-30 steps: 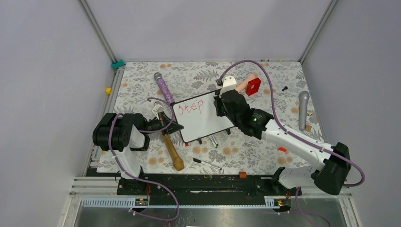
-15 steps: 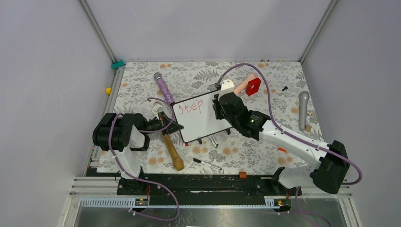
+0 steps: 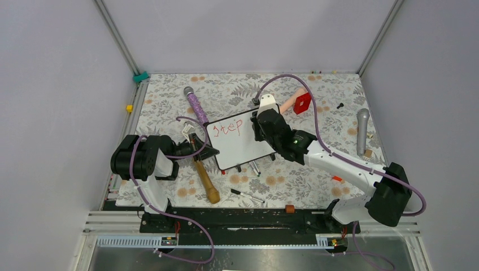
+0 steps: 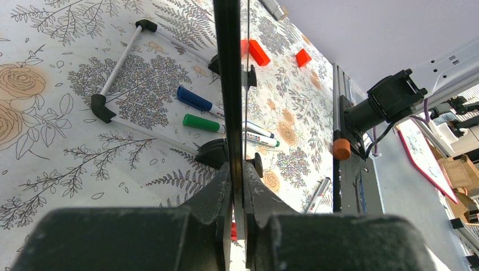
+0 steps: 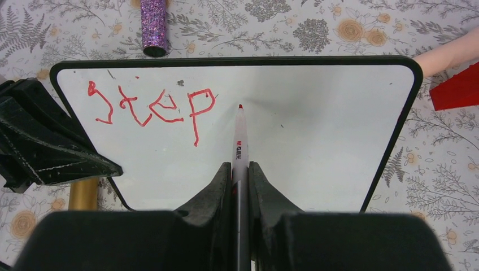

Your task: Write a sentence on the whiteboard

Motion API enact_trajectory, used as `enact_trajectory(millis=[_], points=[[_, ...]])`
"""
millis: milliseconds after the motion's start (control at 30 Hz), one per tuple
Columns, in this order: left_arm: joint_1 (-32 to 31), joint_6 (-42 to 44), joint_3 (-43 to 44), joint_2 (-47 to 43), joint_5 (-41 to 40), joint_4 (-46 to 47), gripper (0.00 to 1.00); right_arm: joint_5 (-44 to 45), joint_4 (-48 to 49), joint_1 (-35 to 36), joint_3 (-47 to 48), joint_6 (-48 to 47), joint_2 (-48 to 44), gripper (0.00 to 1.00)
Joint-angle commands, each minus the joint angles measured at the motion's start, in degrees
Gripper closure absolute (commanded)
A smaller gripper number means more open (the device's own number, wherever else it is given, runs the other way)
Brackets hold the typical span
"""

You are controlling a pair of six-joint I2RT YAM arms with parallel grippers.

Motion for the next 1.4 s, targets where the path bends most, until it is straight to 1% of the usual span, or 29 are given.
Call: enact_trajectory(millis=[0,567,867,1133,1367], points=[[-0.9,4.2,-0.6,0.7,3.5,0.8,1.0,4.2,2.5,-0.3,2.9,-0.7,0.2,1.0],[-0.9,4.2,-0.6,0.7,3.7,0.8,1.0,7.2,2.8,-0.3,4.7,-2.3,2.8,1.0],[-0.9,4.2,-0.6,0.7,3.7,0.8,1.0,9.0,0.2,-0.3,6.7,-2.5,5.3,1.0],[-0.9,4.1,-0.6,0.6,3.7,0.9,1.0,8.9,-0.5,-0.3,6.0,-2.4,3.4,1.0],[-0.9,4.1,-0.6,0.7,3.6,0.8,1.0,6.2,4.0,-0.3,1.7,-2.3,-2.2,1.0]])
